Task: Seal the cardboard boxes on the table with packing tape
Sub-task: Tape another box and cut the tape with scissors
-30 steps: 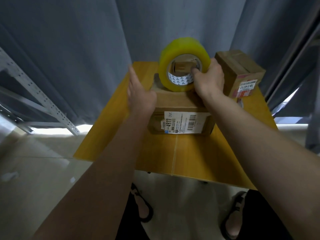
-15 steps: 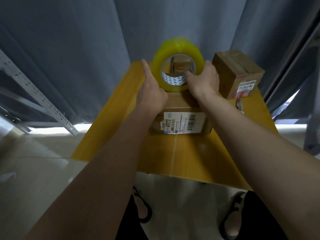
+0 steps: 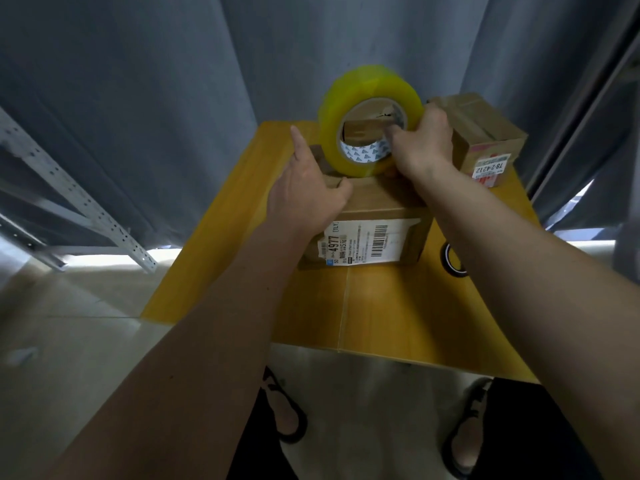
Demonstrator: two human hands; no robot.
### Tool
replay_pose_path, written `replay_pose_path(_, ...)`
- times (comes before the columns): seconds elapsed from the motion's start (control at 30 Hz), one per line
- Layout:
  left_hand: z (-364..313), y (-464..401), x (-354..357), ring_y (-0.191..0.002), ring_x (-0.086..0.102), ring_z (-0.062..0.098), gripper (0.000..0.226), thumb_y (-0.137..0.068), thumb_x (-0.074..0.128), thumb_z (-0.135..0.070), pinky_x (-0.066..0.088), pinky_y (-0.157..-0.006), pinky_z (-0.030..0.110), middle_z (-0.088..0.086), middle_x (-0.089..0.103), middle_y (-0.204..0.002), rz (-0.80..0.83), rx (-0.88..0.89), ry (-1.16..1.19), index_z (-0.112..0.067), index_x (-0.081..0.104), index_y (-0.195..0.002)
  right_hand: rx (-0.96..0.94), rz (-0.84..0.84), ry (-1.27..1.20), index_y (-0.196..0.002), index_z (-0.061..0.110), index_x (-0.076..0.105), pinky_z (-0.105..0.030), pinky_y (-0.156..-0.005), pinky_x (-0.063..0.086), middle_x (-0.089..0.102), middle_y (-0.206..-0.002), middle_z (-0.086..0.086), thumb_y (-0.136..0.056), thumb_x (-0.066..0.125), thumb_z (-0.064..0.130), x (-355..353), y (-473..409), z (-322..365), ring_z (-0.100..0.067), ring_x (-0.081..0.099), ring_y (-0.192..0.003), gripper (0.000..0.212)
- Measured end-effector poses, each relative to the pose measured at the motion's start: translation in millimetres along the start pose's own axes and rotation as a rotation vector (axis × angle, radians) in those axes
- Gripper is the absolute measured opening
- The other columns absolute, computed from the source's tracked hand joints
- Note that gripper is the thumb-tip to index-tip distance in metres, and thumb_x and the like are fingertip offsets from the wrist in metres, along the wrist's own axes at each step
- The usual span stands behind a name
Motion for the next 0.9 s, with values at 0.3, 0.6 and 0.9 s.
replay_pose_path(0.3, 0, -1, 3, -0.135, 0.042, 0.021, 0.113, -0.078, 0.065, -0.051, 0.038, -0.103, 0.035, 0.004, 0.04, -0.151, -0.02, -0.02, -0.01, -0.013, -0.01, -0.153, -0.025, -0.072, 0.081, -0.123, 0.008, 0.049, -0.041, -0.092, 0.045, 0.057, -0.126, -0.013, -0.092, 0.058, 0.032, -24, -15, -11, -0.033, 0.054, -0.116, 0.04)
replay_pose_path(0.6, -2, -1, 4, -0.14, 0.036, 0.022, 0.103, -0.082, 0.059, -0.052, 0.037, -0.11, 0.039, 0.005, 0.036, -0.154, -0.021, -0.006, -0.089, -0.013, -0.003, -0.154, 0.031, -0.14, -0.024, -0.122, 0.012, 0.049, -0.044, -0.092, 0.049, 0.06, -0.119, -0.008, -0.088, 0.064, 0.037, -33, -15, -19, -0.026, 0.058, -0.109, 0.045)
replay_pose_path(0.9, -2, -1, 4, -0.14, 0.035, 0.023, 0.096, -0.086, 0.055, -0.053, 0.036, -0.111, 0.04, 0.007, 0.033, -0.155, -0.018, 0.011, -0.149, -0.014, 0.002, -0.155, 0.293, -0.025, -0.459, -0.077, 0.022, 0.058, -0.024, -0.064, 0.045, 0.059, -0.072, 0.009, -0.081, 0.072, 0.023, -11, -1, -29, -0.012, 0.058, -0.071, 0.015)
Point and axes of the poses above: each hand's wrist, its own y-axis away from the middle knuckle, its own x-axis out of the palm, z = x × y, the point moved 1 cm from there along -y, towards the middle knuckle
